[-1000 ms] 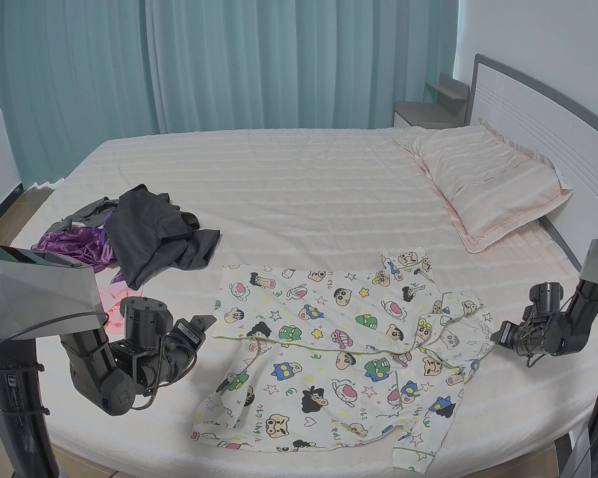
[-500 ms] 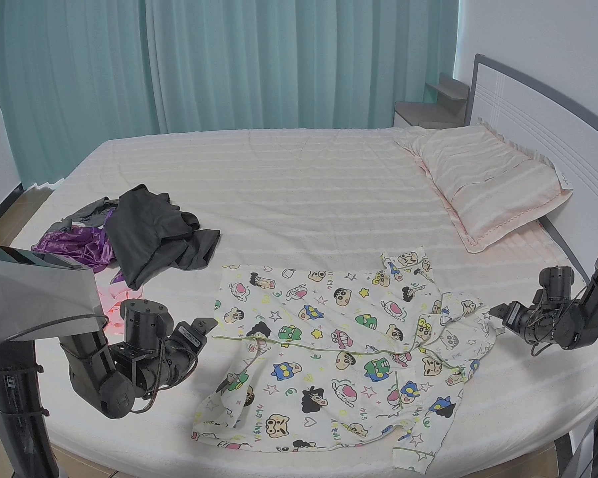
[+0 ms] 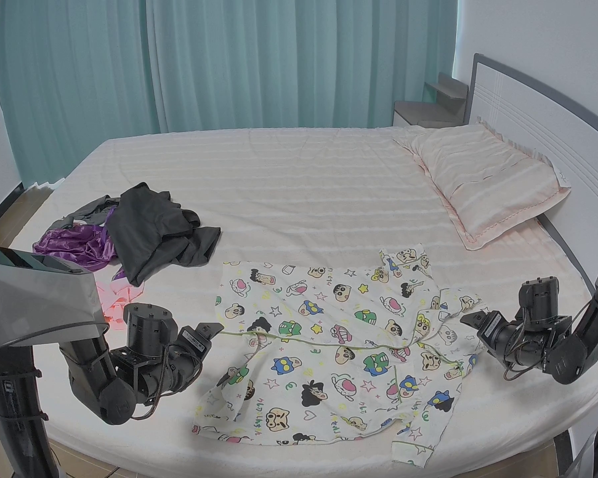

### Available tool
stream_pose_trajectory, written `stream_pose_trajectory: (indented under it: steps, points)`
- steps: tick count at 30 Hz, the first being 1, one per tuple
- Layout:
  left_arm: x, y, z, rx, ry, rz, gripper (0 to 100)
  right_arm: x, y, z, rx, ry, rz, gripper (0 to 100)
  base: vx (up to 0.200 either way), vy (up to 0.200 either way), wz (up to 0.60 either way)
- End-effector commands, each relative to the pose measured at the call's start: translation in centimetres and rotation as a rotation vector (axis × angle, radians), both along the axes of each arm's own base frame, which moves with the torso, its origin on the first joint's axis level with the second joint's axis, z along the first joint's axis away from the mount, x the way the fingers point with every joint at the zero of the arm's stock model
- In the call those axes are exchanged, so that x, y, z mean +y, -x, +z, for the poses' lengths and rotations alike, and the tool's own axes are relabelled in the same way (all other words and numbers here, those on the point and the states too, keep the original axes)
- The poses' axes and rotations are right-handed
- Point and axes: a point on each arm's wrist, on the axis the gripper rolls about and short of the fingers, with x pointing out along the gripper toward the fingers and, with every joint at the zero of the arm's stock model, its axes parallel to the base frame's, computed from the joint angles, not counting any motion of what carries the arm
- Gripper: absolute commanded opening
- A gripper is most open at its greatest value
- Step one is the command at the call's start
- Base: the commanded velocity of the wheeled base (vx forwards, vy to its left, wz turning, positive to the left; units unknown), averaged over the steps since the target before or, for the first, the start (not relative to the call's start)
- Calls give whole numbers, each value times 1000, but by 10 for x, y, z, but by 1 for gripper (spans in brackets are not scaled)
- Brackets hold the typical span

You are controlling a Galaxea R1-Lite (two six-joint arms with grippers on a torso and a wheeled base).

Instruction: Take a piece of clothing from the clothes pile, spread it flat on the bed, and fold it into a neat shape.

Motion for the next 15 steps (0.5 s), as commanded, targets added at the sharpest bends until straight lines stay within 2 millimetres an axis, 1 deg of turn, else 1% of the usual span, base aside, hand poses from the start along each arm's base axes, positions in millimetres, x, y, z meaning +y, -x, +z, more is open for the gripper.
stream_pose_trajectory:
  steps: [1, 3, 5, 7, 8, 11, 15]
  points:
    - [-4, 4, 1, 4, 10, -11, 100, 14, 22, -2, -8, -28, 44, 100, 0, 0, 0]
    - [-7, 7, -1, 15, 4, -24, 100, 15, 32, -2, -28, -49, 48, 100, 0, 0, 0]
    - [-7, 7, -1, 15, 4, -24, 100, 15, 32, -2, -28, -49, 48, 100, 0, 0, 0]
    - [-7, 6, 1, 8, 8, -23, 100, 25, 37, -1, -67, -75, 78, 100, 0, 0, 0]
    - [-7, 6, 1, 8, 8, -23, 100, 25, 37, -2, -65, -76, 78, 100, 0, 0, 0]
    - [-7, 7, 0, 11, 8, -23, 100, 31, 38, -12, -25, -67, 103, 100, 0, 0, 0]
    - [-7, 7, 0, 13, 8, -24, 100, 38, 45, -13, -26, -68, 136, 100, 0, 0, 0]
